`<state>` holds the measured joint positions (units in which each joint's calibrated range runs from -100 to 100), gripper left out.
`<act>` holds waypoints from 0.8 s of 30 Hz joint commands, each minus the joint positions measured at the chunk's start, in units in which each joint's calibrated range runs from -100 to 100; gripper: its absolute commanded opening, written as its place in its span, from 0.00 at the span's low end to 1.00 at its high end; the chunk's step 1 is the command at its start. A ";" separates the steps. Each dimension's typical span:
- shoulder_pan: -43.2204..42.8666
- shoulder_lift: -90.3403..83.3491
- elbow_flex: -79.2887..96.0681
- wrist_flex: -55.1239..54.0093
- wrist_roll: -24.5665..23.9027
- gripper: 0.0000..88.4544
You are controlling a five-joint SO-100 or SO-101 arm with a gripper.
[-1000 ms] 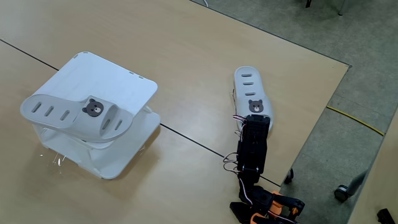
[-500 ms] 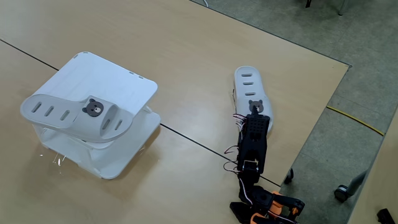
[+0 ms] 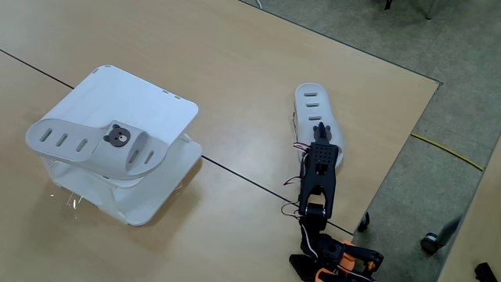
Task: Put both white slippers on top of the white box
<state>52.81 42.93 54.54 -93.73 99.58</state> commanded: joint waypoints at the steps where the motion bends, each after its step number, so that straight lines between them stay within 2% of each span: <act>1: 0.23 0.11 -6.50 1.76 0.42 0.27; 8: 1.30 0.03 -12.09 7.63 0.42 0.25; 9: 1.30 0.03 -11.64 7.63 0.42 0.19; 11: 1.06 0.03 -11.55 7.63 0.42 0.01; 18: 0.64 -5.44 -12.36 9.87 0.42 0.01; 21: 0.64 -17.31 -13.08 24.71 0.42 0.01; 24: 0.56 -29.09 -19.31 44.81 0.42 0.01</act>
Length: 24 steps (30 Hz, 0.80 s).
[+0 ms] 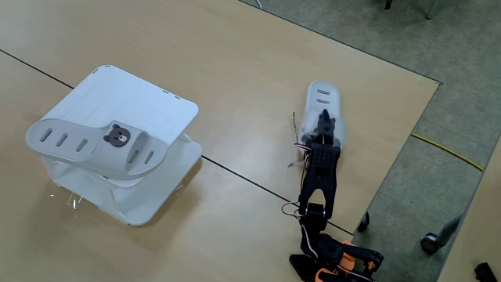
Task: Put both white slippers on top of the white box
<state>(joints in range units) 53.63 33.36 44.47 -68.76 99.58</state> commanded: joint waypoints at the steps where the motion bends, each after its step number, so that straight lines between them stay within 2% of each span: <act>1: -0.26 -22.72 -12.76 26.82 0.42 0.01; 4: -1.41 -30.04 -25.85 45.98 0.42 0.01; 9: -5.77 -35.76 -43.08 58.66 0.42 0.01; 13: -8.81 -41.90 -49.66 61.16 0.42 0.01; 21: -9.06 -55.45 -50.02 61.25 0.42 0.01; 24: -14.08 -57.30 -48.67 61.25 0.42 0.01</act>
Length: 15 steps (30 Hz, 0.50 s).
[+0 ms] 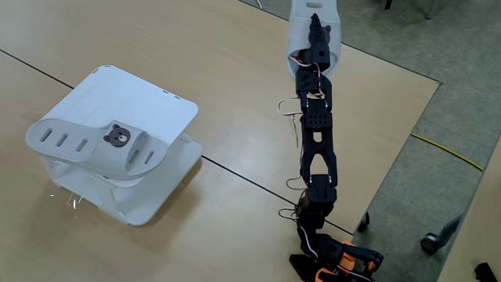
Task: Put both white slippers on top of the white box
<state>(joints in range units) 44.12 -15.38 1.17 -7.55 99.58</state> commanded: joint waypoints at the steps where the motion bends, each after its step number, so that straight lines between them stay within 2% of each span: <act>1: -6.95 -8.64 -5.09 0.05 0.42 0.01; 7: -26.60 -8.05 -0.58 0.05 0.42 0.01; 11: -36.47 -7.97 5.46 0.05 0.42 0.01; 15: -42.64 -7.97 8.71 0.05 0.42 0.01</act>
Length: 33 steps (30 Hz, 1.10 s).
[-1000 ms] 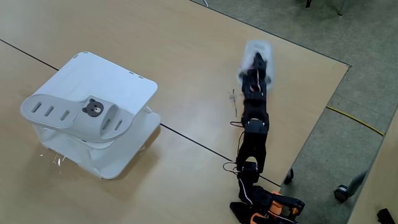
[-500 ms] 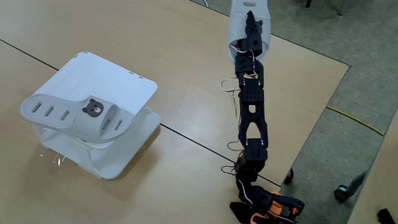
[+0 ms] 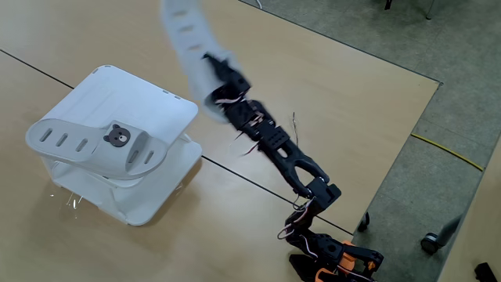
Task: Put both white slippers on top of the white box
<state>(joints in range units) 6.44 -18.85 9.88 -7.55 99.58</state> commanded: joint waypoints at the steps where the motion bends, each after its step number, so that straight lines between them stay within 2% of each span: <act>1: -6.52 -4.50 0.72 0.05 0.42 0.01; 4: -10.80 -4.34 3.24 0.05 0.42 0.01; 8: -12.12 0.12 2.52 -0.21 0.42 0.01; 28: -10.14 44.13 -49.08 -0.04 0.42 0.01; 33: -6.85 48.50 -53.05 -0.04 0.42 0.01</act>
<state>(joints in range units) -3.00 30.72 -35.04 -7.38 99.58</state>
